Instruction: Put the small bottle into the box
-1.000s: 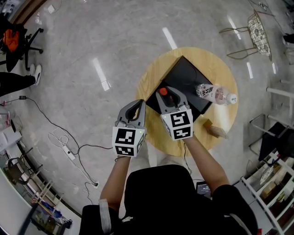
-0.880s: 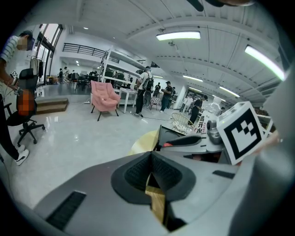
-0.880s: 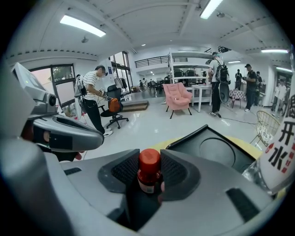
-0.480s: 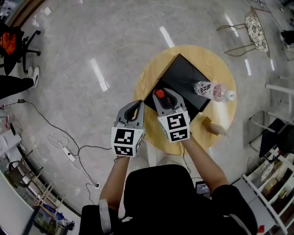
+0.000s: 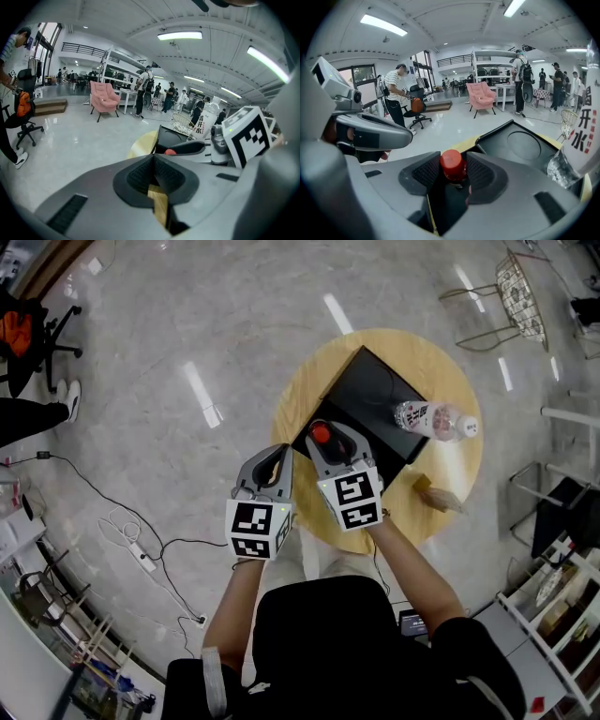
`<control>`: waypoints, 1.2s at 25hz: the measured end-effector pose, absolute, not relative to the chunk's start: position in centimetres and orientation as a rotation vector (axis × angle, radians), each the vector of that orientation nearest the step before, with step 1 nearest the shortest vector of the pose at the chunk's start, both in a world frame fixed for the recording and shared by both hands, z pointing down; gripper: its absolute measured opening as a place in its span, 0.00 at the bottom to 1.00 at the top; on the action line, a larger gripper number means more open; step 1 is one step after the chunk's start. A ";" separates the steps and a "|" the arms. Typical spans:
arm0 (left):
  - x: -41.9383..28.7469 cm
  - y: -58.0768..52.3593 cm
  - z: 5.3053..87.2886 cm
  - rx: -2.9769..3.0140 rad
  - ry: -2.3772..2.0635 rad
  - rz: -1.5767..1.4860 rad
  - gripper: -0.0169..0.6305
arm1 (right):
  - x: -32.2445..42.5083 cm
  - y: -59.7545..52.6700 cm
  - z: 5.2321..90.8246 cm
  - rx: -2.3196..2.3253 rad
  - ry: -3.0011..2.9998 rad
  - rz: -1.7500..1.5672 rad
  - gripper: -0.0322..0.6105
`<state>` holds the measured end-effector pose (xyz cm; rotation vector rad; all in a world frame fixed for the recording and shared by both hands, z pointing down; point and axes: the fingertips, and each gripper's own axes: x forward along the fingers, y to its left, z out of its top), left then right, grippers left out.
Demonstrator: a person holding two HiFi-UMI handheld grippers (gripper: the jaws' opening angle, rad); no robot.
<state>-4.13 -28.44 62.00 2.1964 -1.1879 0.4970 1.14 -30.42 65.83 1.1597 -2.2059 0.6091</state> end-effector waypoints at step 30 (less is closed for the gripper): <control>-4.2 -23.1 52.0 2.430 -1.141 0.386 0.04 | 4.5 -25.4 54.5 1.514 -2.205 0.537 0.11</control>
